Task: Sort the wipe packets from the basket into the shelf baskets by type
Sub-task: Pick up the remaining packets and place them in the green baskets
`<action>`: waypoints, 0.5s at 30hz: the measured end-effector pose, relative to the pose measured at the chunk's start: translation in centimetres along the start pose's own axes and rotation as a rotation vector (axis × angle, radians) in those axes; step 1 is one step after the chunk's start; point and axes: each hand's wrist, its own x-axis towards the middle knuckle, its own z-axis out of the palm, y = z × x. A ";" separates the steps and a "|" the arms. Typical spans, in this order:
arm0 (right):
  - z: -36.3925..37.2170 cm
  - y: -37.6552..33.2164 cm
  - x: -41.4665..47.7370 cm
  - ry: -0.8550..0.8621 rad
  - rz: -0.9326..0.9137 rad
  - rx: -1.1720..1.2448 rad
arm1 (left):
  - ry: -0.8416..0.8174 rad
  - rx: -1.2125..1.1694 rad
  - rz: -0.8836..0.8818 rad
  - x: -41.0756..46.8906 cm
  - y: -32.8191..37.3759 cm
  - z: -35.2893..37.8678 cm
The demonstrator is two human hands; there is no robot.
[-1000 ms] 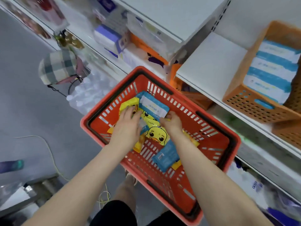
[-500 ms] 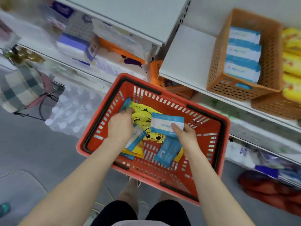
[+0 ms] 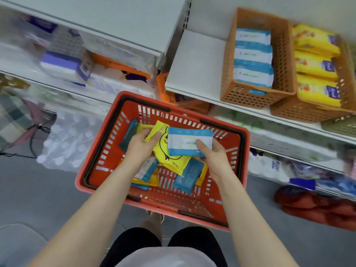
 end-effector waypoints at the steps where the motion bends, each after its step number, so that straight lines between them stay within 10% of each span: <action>1: 0.0 -0.2 0.0 -0.028 -0.015 -0.058 | -0.020 0.011 -0.006 -0.2 0.6 -0.2; 8: -0.9 -2.4 0.4 -0.368 -0.214 -0.630 | -0.020 0.251 0.021 -0.6 2.3 -0.8; 15: 2.2 -1.6 -0.6 -0.280 -0.218 -0.253 | -0.139 -0.046 -0.104 -0.9 3.1 0.0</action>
